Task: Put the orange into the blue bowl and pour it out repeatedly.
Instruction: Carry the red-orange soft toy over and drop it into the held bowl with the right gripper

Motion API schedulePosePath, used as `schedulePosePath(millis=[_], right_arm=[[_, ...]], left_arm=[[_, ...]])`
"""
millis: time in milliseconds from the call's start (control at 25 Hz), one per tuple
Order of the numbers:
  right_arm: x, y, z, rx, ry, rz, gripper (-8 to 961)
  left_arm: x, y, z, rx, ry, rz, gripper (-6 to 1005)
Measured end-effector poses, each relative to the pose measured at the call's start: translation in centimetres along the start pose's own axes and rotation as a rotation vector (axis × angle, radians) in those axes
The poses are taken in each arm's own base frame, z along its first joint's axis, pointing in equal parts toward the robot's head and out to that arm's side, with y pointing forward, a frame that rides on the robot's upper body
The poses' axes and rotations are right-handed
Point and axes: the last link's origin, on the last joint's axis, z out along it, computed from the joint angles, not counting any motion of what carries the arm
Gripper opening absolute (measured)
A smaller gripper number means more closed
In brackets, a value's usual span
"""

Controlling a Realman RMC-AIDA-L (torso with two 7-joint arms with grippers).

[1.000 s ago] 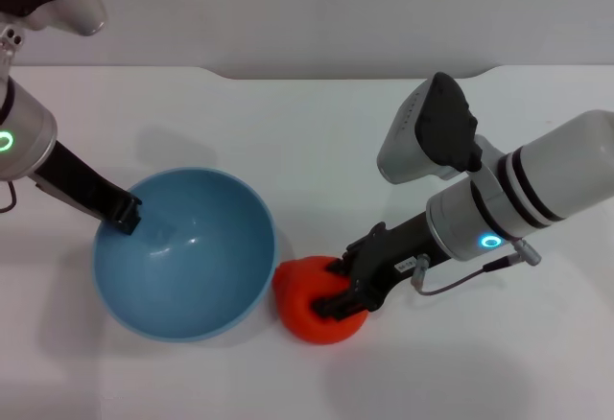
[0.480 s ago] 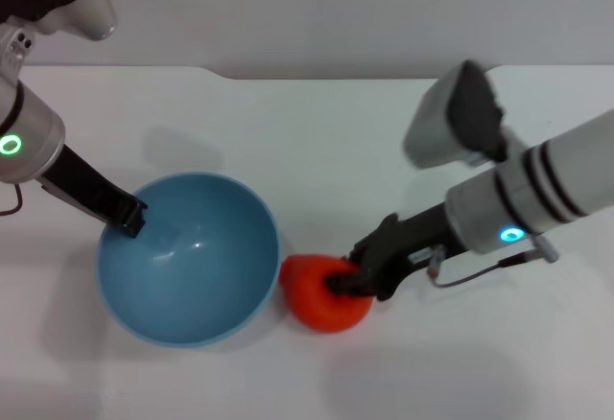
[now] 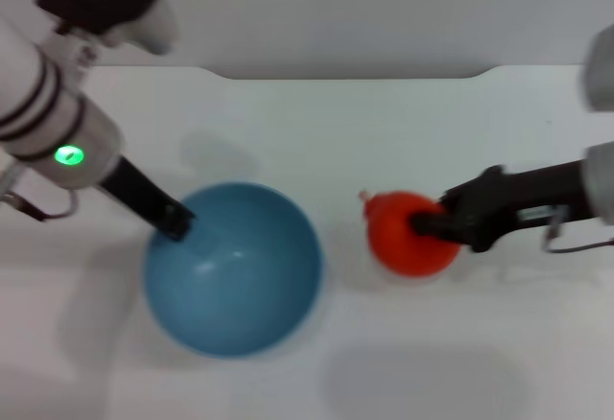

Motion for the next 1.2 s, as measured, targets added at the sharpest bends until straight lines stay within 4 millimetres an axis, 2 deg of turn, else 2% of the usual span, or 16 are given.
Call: schedulePosePath(millis=[240, 440, 800, 1040, 1200], right_arm=[[0.2, 0.4, -4.2, -0.022, -0.038, -0.042, 82], [-1.1, 2.1, -5.5, -0.060, -0.013, -0.152, 44], [-3.6, 5.3, -2.9, -0.213, 0.052, -0.308, 25], [-3.9, 5.8, -1.6, -0.229, 0.136, -0.309, 33], [-4.1, 5.8, -1.8, -0.218, 0.129, -0.308, 170]], left_arm=[[1.6, 3.3, 2.9, -0.080, -0.042, 0.061, -2], [3.0, 5.7, 4.7, -0.104, -0.079, 0.123, -1], [4.5, 6.7, 4.4, -0.127, -0.043, 0.148, -2], [4.7, 6.8, 4.2, -0.139, -0.033, 0.144, -1], [4.9, 6.8, 4.1, -0.136, -0.021, 0.147, -1]])
